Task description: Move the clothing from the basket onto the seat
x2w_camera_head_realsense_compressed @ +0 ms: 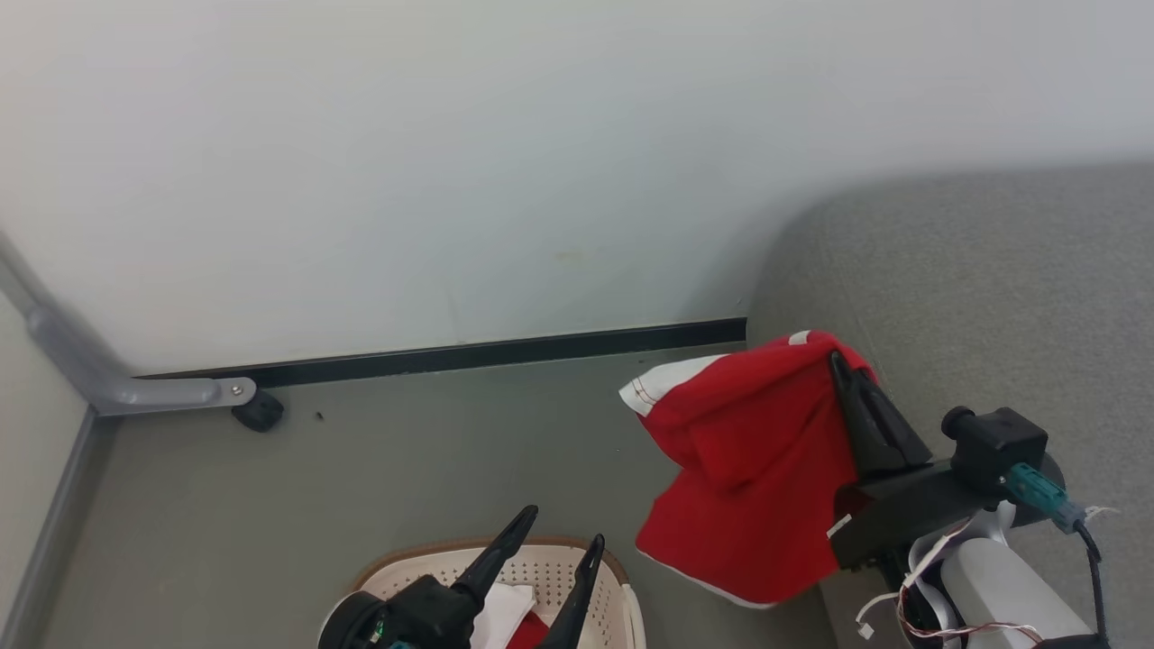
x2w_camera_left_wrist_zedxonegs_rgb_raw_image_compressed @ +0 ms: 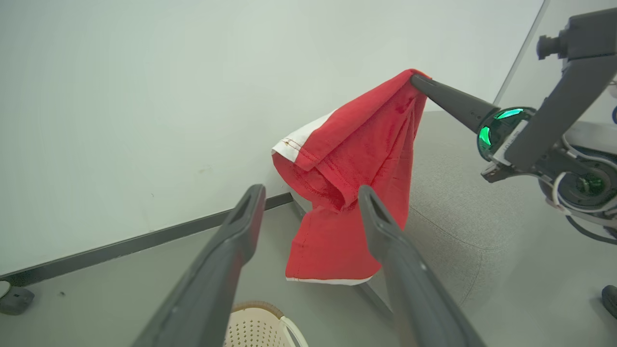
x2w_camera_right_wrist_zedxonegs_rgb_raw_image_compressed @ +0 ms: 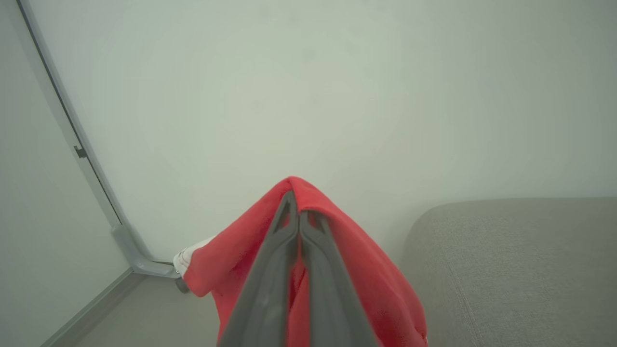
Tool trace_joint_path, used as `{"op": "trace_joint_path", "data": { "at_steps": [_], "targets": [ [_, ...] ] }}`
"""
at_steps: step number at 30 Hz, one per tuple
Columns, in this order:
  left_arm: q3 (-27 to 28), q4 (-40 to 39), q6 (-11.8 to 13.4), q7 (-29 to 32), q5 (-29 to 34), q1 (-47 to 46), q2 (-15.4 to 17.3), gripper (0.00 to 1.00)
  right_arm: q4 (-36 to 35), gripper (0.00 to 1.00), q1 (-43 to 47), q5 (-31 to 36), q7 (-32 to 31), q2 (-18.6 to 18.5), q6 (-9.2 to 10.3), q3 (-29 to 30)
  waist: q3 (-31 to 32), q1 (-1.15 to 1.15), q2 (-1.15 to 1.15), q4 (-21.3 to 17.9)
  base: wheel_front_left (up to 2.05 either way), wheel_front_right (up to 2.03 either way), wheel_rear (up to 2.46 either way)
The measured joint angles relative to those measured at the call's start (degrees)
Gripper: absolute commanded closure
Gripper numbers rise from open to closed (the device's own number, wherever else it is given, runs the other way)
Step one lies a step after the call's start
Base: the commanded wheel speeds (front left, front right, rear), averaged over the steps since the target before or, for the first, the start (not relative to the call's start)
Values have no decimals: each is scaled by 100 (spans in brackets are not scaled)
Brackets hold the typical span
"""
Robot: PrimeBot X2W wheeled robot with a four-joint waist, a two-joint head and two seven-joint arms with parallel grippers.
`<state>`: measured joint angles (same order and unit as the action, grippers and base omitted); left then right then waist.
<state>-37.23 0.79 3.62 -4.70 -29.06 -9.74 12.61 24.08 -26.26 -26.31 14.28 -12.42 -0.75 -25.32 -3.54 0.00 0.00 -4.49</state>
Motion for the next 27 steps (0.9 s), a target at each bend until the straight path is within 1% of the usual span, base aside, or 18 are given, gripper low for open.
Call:
{"op": "trace_joint_path", "data": {
  "at_steps": [5, 11, 13, 18, 26, 27],
  "targets": [
    [-60, -110, 0, 5, 48, 1, 0, 0, -222, 100, 176, 0, 0, -111, 134, 235, -86, 0, 0, -264, 0, 0, 0],
    [-89, -242, 0, 52, 94, -2, 32, 0, -532, 100, 290, -4, 0, -137, 279, 492, -244, 0, 0, -584, 0, 0, 0],
    [-93, -289, 0, 66, 125, -12, 70, 0, -593, 100, 295, -19, 0, -156, 287, 593, -315, 0, 0, -685, 0, 0, 0],
    [-152, -346, -4, 160, 198, -94, 109, 0, -788, 100, 292, -43, 1, -313, 402, 942, -546, 0, 0, -882, 0, 0, 0],
    [-213, -458, -21, 300, 253, -372, 155, 0, -912, 100, -176, -52, 2, -623, 455, 1506, -958, 0, 0, -1061, 0, 0, 0],
    [-222, -463, -63, 318, 255, -410, 156, 0, -910, 100, -267, -52, 1, -679, 455, 1578, -1011, 0, 0, -1071, 0, 0, 0]
  ]
}}
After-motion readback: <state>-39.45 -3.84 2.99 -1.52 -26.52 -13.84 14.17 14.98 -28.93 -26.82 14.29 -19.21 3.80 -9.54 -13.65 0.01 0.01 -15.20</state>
